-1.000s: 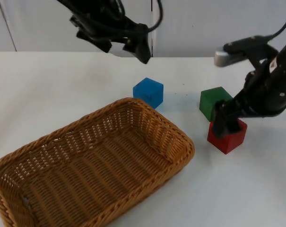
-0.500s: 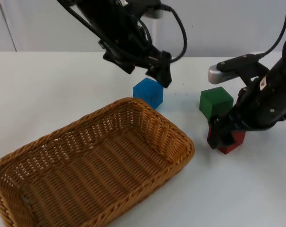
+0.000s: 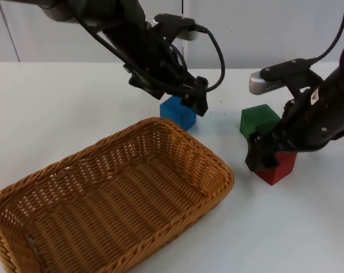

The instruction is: Pick up one cube with each hand and place exactly two cubes into the same basket, leaving the remaining cube outside.

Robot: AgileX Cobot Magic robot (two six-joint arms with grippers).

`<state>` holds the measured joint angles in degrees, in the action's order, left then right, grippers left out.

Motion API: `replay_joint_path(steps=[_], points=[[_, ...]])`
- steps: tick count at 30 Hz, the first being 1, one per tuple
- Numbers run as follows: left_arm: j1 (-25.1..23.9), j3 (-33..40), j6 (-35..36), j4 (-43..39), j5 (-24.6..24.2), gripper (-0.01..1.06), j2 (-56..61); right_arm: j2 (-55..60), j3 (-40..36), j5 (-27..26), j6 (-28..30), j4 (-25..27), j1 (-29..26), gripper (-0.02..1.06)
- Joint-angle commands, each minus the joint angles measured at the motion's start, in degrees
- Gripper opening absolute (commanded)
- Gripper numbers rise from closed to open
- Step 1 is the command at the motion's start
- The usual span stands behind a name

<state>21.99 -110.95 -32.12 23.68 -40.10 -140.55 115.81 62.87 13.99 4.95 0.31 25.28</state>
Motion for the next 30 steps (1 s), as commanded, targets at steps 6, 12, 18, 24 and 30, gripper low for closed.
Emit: replay_joint_path(steps=[6, 12, 18, 24, 30], points=[[0.3, -0.3, -0.1, 1.5, 1.1, 1.05, -1.2, 1.7, 0.3, -2.2, 0.0, -0.3, 0.1, 1.05], [0.3, -0.3, -0.4, 2.0, 1.5, 1.05, -1.4, 4.0, 0.3, -3.5, 0.0, 0.1, 0.1, 0.98], [0.3, -0.3, -2.0, 3.2, 1.5, 1.05, -2.0, 4.1, 0.3, -5.6, 0.0, 1.2, 0.1, 0.82], [0.3, -0.3, -2.0, 2.9, 2.8, 1.05, -2.5, 4.1, 0.3, -5.8, 0.0, 1.2, 0.1, 0.82], [0.3, -0.3, -1.9, 2.9, 3.1, 1.05, -3.9, 4.1, 0.3, -5.8, 0.0, 1.2, 0.1, 0.82]])
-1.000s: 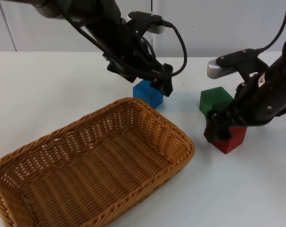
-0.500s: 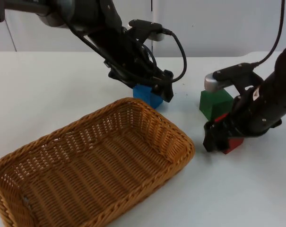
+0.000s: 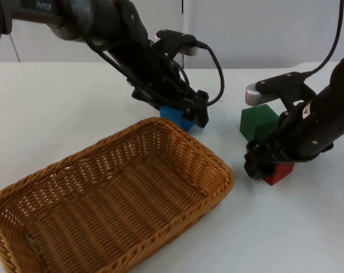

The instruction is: Pick up one cube with each hand and place exactly two cubes into the same basket, leaving the remaining cube outside.

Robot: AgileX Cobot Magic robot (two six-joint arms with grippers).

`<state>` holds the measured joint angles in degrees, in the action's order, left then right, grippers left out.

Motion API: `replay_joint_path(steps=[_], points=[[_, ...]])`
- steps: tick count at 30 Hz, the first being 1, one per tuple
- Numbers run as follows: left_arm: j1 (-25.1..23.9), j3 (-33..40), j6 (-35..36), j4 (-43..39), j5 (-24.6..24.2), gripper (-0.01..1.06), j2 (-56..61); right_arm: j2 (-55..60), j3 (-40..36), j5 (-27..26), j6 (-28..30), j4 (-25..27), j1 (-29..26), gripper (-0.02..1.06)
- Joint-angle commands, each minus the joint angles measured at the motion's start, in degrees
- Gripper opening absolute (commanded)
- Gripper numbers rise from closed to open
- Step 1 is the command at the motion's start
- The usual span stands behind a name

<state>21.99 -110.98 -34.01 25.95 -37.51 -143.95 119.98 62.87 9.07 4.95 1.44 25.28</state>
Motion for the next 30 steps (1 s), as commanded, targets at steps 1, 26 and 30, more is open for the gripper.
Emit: replay_joint_path(steps=[1, 26, 30], points=[[0.3, -0.3, 0.0, 0.7, 0.5, 1.05, -0.5, 0.0, 0.3, -0.9, 0.0, 0.1, 0.1, 0.82], [0.3, -0.3, -0.2, 0.4, -1.1, 0.0, 2.0, -3.1, 0.3, 0.7, 0.4, 0.1, 0.1, 0.0], [0.3, -0.3, -0.1, 0.4, -2.3, 0.0, 5.2, -6.3, 0.3, 6.2, 0.4, 0.1, 0.1, 0.0]])
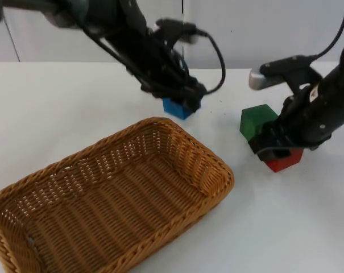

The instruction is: Pick up one cube with each hand and place exactly two cubes into the same basket, leaving the remaining cube outside.

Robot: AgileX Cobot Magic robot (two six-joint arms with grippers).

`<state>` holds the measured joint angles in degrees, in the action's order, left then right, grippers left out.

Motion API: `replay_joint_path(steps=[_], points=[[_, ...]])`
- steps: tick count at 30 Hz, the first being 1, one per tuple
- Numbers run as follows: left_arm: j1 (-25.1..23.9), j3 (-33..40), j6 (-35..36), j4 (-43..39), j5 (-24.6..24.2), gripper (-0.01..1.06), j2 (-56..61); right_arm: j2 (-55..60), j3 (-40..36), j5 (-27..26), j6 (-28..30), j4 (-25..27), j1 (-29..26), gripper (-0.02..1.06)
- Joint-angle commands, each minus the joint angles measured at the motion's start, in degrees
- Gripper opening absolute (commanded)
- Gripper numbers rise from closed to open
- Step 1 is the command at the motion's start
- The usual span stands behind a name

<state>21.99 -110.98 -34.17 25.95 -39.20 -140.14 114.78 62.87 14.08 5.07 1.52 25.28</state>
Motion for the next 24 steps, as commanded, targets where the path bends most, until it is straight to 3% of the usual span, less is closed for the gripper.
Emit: replay_joint_path(steps=[1, 9, 24], points=[[0.3, -0.3, 0.1, 0.4, -1.0, 0.0, 2.4, -2.3, 0.3, 2.7, 0.3, 0.0, 0.1, 0.0], [0.3, -0.3, 2.0, 0.4, -5.4, 0.0, 10.0, -12.7, 0.3, 10.6, 0.3, 0.0, 0.1, 0.0], [-0.1, -0.3, 6.9, -2.6, -11.6, 0.0, 19.7, -26.0, 0.3, 14.6, 0.3, -0.1, 0.1, 0.0]])
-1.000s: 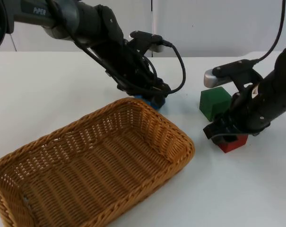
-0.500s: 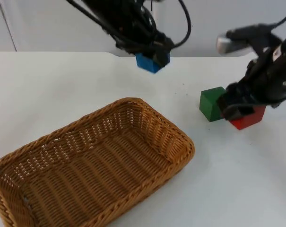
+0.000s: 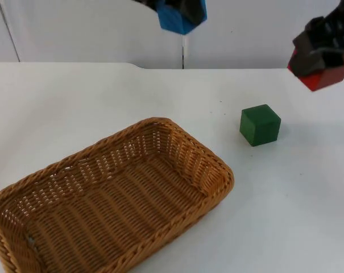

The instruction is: Pick up one cube with each hand and place exactly two cubes into the same basket, leaving the remaining cube outside.

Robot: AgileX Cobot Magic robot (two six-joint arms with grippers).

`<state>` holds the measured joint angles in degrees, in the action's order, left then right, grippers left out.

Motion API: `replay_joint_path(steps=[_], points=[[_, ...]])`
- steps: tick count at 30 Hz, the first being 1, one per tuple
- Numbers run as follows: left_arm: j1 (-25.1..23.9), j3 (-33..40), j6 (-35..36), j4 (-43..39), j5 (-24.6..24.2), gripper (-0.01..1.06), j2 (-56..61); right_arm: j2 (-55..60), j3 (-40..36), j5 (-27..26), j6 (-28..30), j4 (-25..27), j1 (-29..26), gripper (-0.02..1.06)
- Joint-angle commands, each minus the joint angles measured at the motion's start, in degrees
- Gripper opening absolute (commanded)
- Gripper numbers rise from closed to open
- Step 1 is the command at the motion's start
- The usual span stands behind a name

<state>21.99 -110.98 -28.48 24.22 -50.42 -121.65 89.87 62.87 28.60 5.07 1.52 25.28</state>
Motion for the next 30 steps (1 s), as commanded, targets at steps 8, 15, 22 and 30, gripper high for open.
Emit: replay_joint_path(steps=[8, 15, 22, 30], points=[[-0.1, -0.1, 3.7, -4.5, -3.3, 0.0, 2.3, -1.2, 0.3, 0.1, 0.3, 0.1, 0.1, 0.0], [-0.1, -0.1, 6.8, -9.0, -6.5, 0.0, 2.3, -1.2, 0.3, -0.4, 0.3, 0.3, 0.1, 0.0], [-0.1, 3.7, 6.9, -11.4, -6.6, 0.0, 3.6, -1.2, 0.3, -1.0, 0.3, 0.3, 0.1, 0.0], [-1.1, 13.4, 6.9, -11.8, -1.0, 0.0, 9.8, -0.9, 0.3, -1.4, 0.3, 0.1, 0.1, 0.0]])
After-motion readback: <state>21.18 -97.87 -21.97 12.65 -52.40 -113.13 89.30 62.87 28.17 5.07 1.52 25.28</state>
